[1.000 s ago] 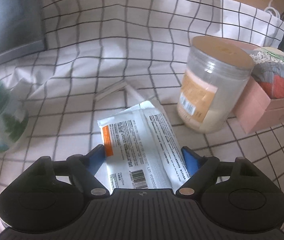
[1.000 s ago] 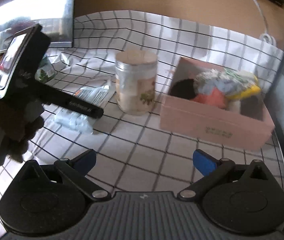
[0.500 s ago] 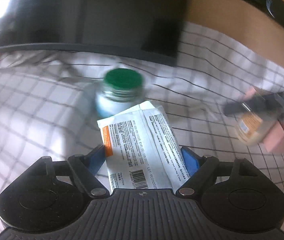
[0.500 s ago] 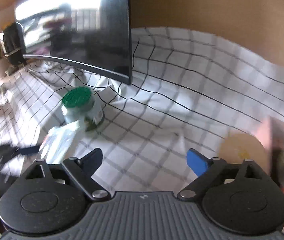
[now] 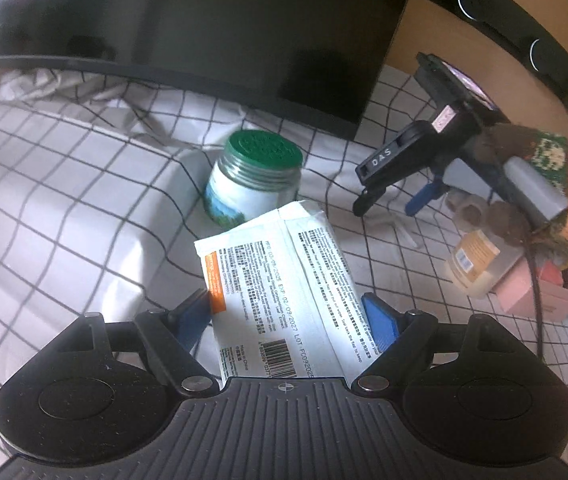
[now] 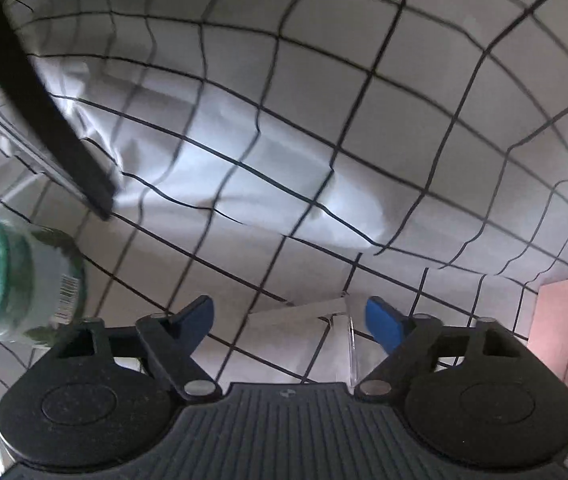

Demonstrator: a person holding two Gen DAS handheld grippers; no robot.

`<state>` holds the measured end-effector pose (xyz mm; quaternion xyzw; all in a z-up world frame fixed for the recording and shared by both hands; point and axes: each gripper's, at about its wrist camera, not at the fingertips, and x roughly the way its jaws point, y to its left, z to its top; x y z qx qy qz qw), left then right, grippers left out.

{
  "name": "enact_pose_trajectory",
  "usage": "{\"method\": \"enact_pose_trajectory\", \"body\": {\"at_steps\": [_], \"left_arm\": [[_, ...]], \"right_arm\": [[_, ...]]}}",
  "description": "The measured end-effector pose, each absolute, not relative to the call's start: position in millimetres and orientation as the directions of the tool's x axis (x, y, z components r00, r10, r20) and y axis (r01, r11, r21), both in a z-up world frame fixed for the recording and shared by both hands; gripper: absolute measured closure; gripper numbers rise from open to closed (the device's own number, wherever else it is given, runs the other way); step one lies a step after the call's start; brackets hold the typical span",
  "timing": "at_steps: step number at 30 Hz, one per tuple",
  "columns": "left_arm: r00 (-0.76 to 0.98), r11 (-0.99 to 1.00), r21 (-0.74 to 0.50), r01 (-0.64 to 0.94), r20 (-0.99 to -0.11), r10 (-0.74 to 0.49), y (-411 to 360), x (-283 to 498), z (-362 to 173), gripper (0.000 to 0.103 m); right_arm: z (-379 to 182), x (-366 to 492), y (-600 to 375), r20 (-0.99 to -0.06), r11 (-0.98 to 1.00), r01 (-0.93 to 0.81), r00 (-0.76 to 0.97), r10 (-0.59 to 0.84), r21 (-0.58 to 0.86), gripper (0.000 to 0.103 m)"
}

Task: Organize soft objects
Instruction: 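Hold the wipes packet in the left tool while the right tool grasps the clear acrylic stand, then carry the packet and acrylic stand into the pink box and release both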

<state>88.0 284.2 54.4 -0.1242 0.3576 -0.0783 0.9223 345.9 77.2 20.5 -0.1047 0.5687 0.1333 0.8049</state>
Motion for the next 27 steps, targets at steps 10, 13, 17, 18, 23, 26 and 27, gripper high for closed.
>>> {"method": "enact_pose_trajectory", "body": {"at_steps": [10, 13, 17, 18, 23, 26, 27], "left_arm": [[0.726, 0.958, -0.260, 0.119, -0.635, -0.262, 265.0, 88.2, 62.0, 0.017], [0.747, 0.959, -0.239, 0.151, -0.607, -0.269, 259.0, 95.3, 77.4, 0.017], [0.804, 0.972, -0.154, 0.177, -0.547, -0.234, 247.7, 121.1, 111.1, 0.017], [0.818, 0.975, -0.122, 0.183, -0.531, -0.220, 242.6, 128.9, 120.8, 0.017], [0.861, 0.973, -0.007, 0.232, -0.464, -0.209, 210.0, 163.2, 164.7, 0.017], [0.858, 0.962, 0.012, 0.273, -0.454, -0.238, 181.4, 183.9, 180.4, 0.017], [0.854, 0.957, 0.010, 0.289, -0.454, -0.253, 171.6, 190.8, 183.0, 0.017]], "right_arm": [[32.9, 323.4, 69.6, -0.929, 0.931, -0.365, 0.333, 0.161, 0.030, 0.042], [66.5, 302.5, 60.2, -0.900, 0.921, -0.386, 0.383, 0.207, 0.047, 0.042], [127.8, 284.7, 36.1, -0.837, 0.909, -0.410, 0.469, 0.282, 0.077, 0.042], [145.3, 277.3, 26.7, -0.815, 0.908, -0.411, 0.499, 0.294, 0.076, 0.042], [212.5, 259.8, -34.2, -0.717, 0.921, -0.385, 0.627, 0.304, 0.055, 0.042], [233.8, 247.1, -81.5, -0.664, 0.944, -0.329, 0.699, 0.264, 0.029, 0.042], [239.9, 241.6, -100.2, -0.645, 0.954, -0.300, 0.726, 0.239, 0.016, 0.042]]}}
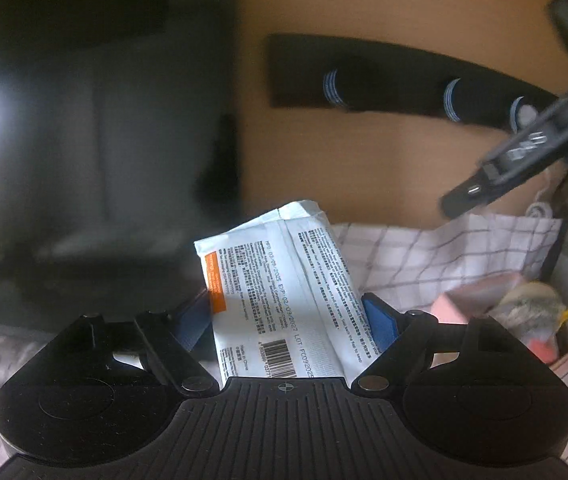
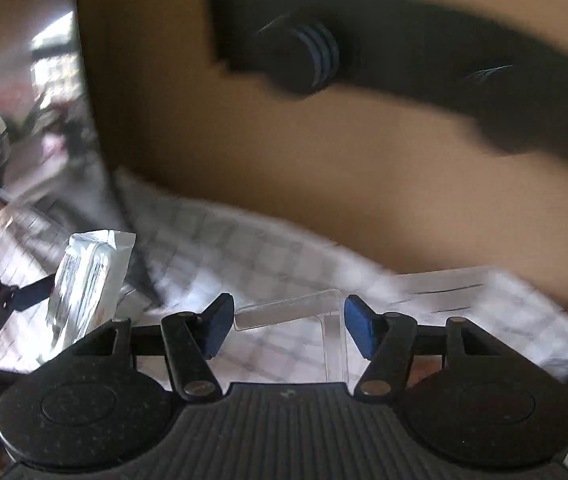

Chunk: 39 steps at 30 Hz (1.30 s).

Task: Organize soft objects
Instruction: 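Carry the packet and acrylic stand into the pink box and release both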

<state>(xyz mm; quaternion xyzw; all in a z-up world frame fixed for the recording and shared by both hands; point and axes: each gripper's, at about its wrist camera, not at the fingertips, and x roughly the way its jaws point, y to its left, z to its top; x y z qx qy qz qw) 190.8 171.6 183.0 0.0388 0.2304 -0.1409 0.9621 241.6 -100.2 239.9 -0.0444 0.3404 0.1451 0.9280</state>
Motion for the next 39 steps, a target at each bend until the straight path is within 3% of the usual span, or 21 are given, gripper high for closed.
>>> {"method": "enact_pose_trajectory", "body": {"at_steps": [7, 13, 16, 20, 23, 29, 31, 33, 39], "left_arm": [[0.731, 0.868, -0.068, 0.492, -0.508, -0.455, 66.8, 215.4, 171.5, 0.017], [0.595, 0.783, -0.137, 0.606, -0.575, -0.561, -24.8, 232.7, 145.1, 0.017], [0.529, 0.741, -0.231, 0.631, -0.570, -0.628, -51.3, 248.4, 128.4, 0.016], [0.474, 0.749, -0.205, 0.630, -0.663, -0.580, -89.7, 265.6, 82.2, 0.015], [0.490, 0.764, -0.207, 0.611, -0.660, -0.570, -87.9, 262.5, 67.4, 0.015], [0.547, 0.733, -0.249, 0.633, -0.525, -0.652, -62.3, 256.5, 82.1, 0.018], [0.539, 0.735, -0.220, 0.641, -0.553, -0.635, -64.9, 256.6, 84.0, 0.018], [0.532, 0.737, -0.225, 0.638, -0.564, -0.632, -61.7, 252.8, 82.5, 0.019], [0.490, 0.715, -0.277, 0.642, -0.569, -0.661, -51.1, 234.6, 75.3, 0.019]], "right_arm": [[242.3, 218.9, -199.8, -0.600, 0.996, -0.090, 0.796, 0.084, 0.020, 0.042], [229.6, 209.3, -249.0, -0.615, 0.994, 0.011, 0.787, 0.058, 0.108, 0.042], [212.9, 214.7, -260.0, -0.632, 0.987, 0.048, 0.773, 0.060, 0.152, 0.042], [186.1, 233.9, -267.3, -0.667, 0.978, 0.074, 0.741, 0.078, 0.197, 0.042], [164.6, 252.2, -266.3, -0.695, 0.975, 0.086, 0.714, 0.084, 0.206, 0.042], [115.8, 301.9, -269.4, -0.770, 0.968, 0.127, 0.631, 0.091, 0.217, 0.041], [106.0, 309.3, -269.1, -0.781, 0.970, 0.128, 0.618, 0.084, 0.206, 0.039], [104.5, 308.9, -270.7, -0.768, 0.966, 0.114, 0.631, 0.109, 0.231, 0.025], [122.9, 288.1, -271.0, -0.710, 0.953, 0.088, 0.688, 0.153, 0.291, 0.024]]}}
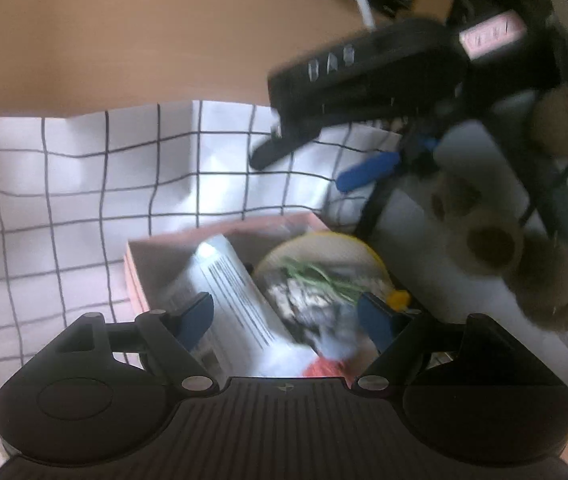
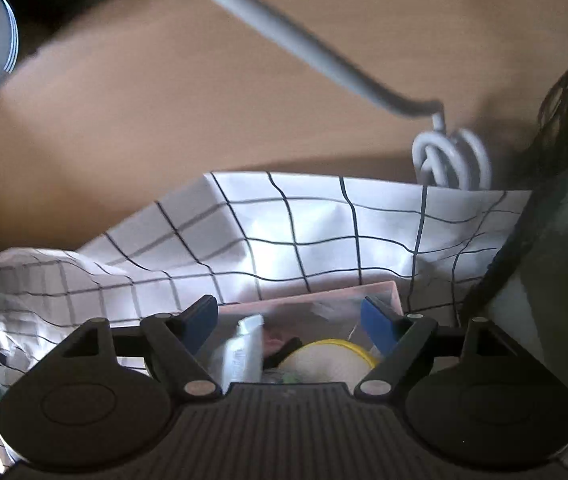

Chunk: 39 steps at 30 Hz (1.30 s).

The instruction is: Organize soft objects

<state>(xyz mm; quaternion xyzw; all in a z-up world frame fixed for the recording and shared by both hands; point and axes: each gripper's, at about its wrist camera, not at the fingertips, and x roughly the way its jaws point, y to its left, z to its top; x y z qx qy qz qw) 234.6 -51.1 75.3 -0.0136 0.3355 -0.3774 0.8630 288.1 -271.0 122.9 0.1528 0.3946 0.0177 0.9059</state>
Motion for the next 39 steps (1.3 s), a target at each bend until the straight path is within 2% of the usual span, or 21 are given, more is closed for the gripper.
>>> {"method": "enact_pose_trajectory", "body": {"at_steps": [3, 7, 13, 15, 19, 24, 27, 32, 39], "left_arm": [[0.496, 0.709, -0.284, 0.646, -0.549, -0.672, -41.7, 216.4, 79.5, 0.019], [0.542, 0.733, -0.229, 0.641, -0.541, -0.643, -26.9, 187.9, 88.5, 0.019], [0.620, 0.792, -0.187, 0.581, -0.529, -0.580, 9.9, 141.2, 85.4, 0.019], [0.634, 0.806, -0.169, 0.567, -0.535, -0.558, 21.5, 120.5, 77.3, 0.019], [0.674, 0.866, -0.146, 0.478, -0.572, -0.468, 38.6, 88.2, 58.6, 0.019], [0.718, 0.943, -0.155, 0.295, -0.615, -0.326, 39.5, 62.4, 32.8, 0.019], [0.730, 0.967, -0.128, 0.219, -0.636, -0.249, 27.6, 44.5, 21.5, 0.019], [0.742, 0.981, -0.095, 0.171, -0.642, -0.192, 8.6, 23.2, 7.6, 0.019], [0.777, 0.993, -0.041, 0.115, -0.618, -0.115, 1.8, 11.6, -1.2, 0.020]], "right_arm": [[131.8, 261.9, -271.0, -0.676, 0.937, 0.075, 0.713, 0.188, 0.340, 0.023], [136.5, 217.5, -260.2, -0.634, 0.948, 0.061, 0.756, 0.161, 0.313, 0.022], [120.0, 136.7, -242.1, -0.558, 0.969, 0.028, 0.821, 0.118, 0.246, 0.010], [104.2, 114.0, -237.4, -0.550, 0.977, 0.031, 0.830, 0.093, 0.211, 0.001], [55.9, 83.8, -223.1, -0.582, 0.995, -0.024, 0.810, 0.074, 0.093, 0.001], [2.8, 59.6, -222.4, -0.645, 0.995, -0.102, 0.758, 0.092, 0.021, 0.001], [-17.9, 50.6, -227.4, -0.676, 0.992, -0.122, 0.731, 0.097, 0.011, 0.001], [-41.7, 46.9, -238.3, -0.718, 0.989, -0.138, 0.685, 0.128, 0.045, 0.000], [-53.2, 33.5, -243.9, -0.627, 0.991, -0.132, 0.771, 0.116, 0.020, 0.000]]}}
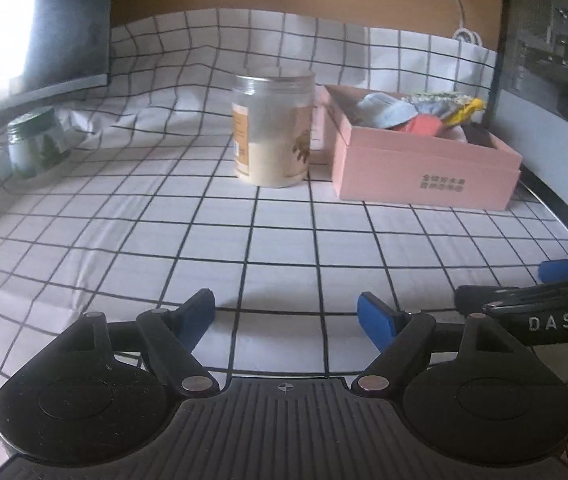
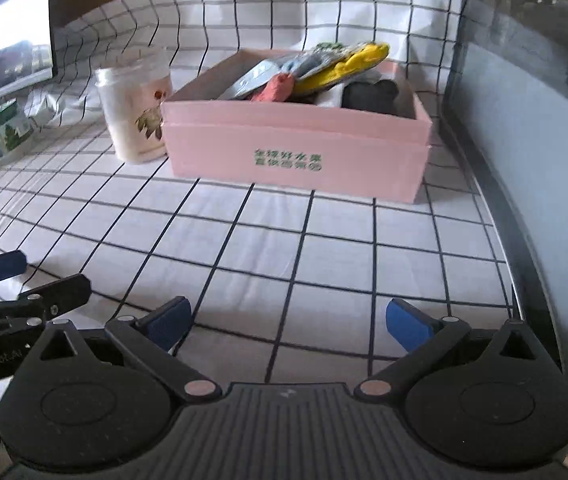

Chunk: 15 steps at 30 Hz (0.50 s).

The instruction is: Organize soft objects

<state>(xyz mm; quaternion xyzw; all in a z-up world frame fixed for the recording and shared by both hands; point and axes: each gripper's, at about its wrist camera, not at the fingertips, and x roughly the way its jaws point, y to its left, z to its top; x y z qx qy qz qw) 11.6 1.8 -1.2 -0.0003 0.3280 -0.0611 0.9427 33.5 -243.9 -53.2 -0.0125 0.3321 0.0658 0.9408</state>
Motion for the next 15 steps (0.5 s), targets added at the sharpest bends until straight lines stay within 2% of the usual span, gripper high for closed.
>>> {"method": "enact_pose_trajectory", "body": {"at_steps": [5, 15], "left_arm": [[0.775, 0.992, 0.014, 0.124, -0.626, -0.088, -2.4, 13.5, -1.7, 0.019], [0.774, 0.994, 0.006, 0.113, -0.627, -0.084, -0.9, 13.7, -1.9, 0.019]], "right_arm": [[-53.9, 33.0, -244.3, -0.610, 0.990, -0.139, 0.783, 0.120, 0.017, 0.000], [-57.7, 34.5, -241.8, -0.566, 0.988, -0.153, 0.813, 0.136, 0.018, 0.000]]}}
